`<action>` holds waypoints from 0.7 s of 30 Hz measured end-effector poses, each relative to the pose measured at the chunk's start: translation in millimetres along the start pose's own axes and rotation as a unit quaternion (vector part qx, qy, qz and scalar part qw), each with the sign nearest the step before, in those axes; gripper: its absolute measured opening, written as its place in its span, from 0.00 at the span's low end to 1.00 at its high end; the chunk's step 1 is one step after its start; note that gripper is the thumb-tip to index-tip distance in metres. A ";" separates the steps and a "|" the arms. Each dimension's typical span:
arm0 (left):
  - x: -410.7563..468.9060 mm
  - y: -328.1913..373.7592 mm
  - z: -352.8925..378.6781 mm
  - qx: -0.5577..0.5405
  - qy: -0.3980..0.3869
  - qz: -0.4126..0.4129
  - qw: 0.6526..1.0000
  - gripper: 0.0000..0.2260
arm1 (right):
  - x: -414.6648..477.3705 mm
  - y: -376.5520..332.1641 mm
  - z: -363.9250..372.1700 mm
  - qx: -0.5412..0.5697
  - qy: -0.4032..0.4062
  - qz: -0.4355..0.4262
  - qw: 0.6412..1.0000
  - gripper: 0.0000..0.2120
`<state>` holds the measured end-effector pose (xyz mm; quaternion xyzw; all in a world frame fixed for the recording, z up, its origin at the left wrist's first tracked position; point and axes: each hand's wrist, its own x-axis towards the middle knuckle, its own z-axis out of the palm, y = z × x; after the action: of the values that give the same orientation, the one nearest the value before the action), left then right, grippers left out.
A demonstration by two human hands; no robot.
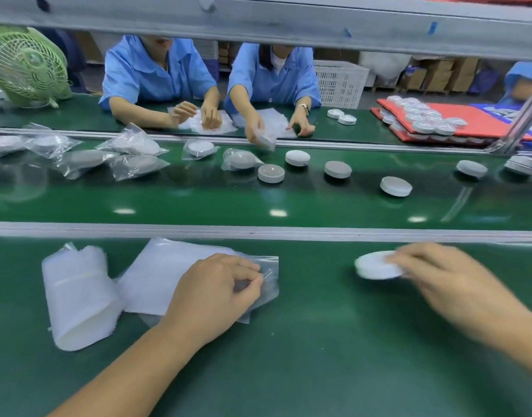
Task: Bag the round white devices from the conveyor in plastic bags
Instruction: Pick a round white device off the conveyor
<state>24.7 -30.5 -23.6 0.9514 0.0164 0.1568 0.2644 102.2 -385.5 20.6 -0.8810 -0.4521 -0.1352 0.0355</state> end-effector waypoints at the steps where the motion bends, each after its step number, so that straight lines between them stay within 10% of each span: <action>1: -0.5 1.9 -0.5 -0.031 0.000 -0.004 1.000 0.07 | 4.0 -1.4 15.4 0.002 0.001 -0.023 1.000 0.12; 8: -10.0 14.7 -10.4 -0.297 -0.025 -0.002 0.955 0.06 | 72.3 -84.4 32.8 0.122 0.186 -0.130 0.966 0.12; 15: -7.3 -1.7 -19.8 -0.119 0.059 0.042 0.990 0.09 | 72.9 -70.1 27.2 0.107 0.272 -0.055 0.955 0.11; 21: -7.4 1.6 -13.9 -0.174 0.076 0.035 0.981 0.06 | 81.8 -68.9 39.0 0.063 0.237 -0.136 0.960 0.17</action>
<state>13.3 -25.8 -13.7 0.8762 -0.0244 0.2378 0.4184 100.0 -273.4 1.1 -0.7500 -0.5536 -0.3152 0.1782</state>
